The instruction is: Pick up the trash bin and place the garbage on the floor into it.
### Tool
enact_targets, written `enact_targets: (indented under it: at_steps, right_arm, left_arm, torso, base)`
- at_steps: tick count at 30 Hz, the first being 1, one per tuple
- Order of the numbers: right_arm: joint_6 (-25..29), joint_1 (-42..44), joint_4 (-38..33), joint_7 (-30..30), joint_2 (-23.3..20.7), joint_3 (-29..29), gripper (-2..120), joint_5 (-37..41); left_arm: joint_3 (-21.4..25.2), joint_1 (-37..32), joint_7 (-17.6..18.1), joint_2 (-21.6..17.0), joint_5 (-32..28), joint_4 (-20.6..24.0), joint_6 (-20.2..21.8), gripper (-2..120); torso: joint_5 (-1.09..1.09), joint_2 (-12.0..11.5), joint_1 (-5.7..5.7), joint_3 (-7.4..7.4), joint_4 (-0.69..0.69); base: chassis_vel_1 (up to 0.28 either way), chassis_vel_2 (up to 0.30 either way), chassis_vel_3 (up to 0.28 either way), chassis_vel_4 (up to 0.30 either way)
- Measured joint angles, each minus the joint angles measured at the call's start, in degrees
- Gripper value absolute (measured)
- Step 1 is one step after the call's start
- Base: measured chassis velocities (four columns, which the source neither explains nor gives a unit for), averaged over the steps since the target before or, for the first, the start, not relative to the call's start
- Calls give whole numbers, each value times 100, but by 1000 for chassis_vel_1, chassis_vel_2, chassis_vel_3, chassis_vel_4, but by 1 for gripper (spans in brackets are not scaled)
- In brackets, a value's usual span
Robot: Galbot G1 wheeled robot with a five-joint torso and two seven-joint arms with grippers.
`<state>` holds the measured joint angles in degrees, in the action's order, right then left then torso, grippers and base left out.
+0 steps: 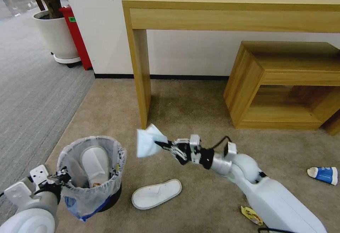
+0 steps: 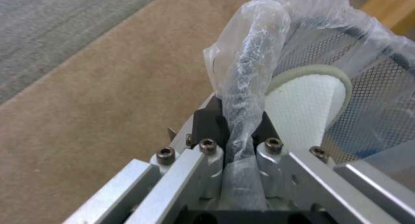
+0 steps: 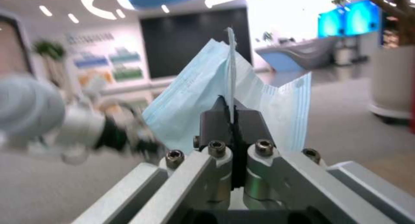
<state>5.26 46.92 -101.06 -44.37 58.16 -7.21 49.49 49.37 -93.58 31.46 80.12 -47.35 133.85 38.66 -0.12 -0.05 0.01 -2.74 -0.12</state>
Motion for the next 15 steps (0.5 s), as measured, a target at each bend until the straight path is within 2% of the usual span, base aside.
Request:
enact_targets:
  at_steps: [1,4,5,7,9,12,15]
  right_arm:
    - [0,0,0,0,0,0,0,0]
    - [85,-649,483,18,347,-683,0,84]
    - [85,-649,483,18,347,-683,0,84]
    - [119,-950,790,17,616,-1045,0,-29]
    - [124,-1026,886,18,697,-1150,0,-71]
    - [140,-1430,1379,22,1114,-1708,0,-320]
    - [145,-1577,1524,66,1258,-1935,0,-425]
  left_arm:
    - [0,0,0,0,0,0,0,3]
    - [-128,21,-3,25,47,50,-6,3]
    - [-128,21,-3,25,47,50,-6,3]
    - [-151,21,-3,26,47,98,-6,3]
    - [-153,20,-4,23,44,115,-6,3]
    - [-144,15,-8,-16,27,195,-6,3]
    - [-126,20,-13,-29,13,219,-6,3]
  torso:
    - [0,0,0,0,0]
    - [0,0,0,0,0]
    - [0,0,0,0,0]
    - [-2,0,0,0,0]
    - [-1,0,0,0,1]
    - [-1,0,0,0,1]
    - [-1,0,0,0,0]
  base:
    - [0,0,0,0]
    - [0,0,0,0]
    - [0,0,0,0]
    - [0,0,0,0]
    - [0,0,0,0]
    - [0,0,0,0]
    - [0,0,0,0]
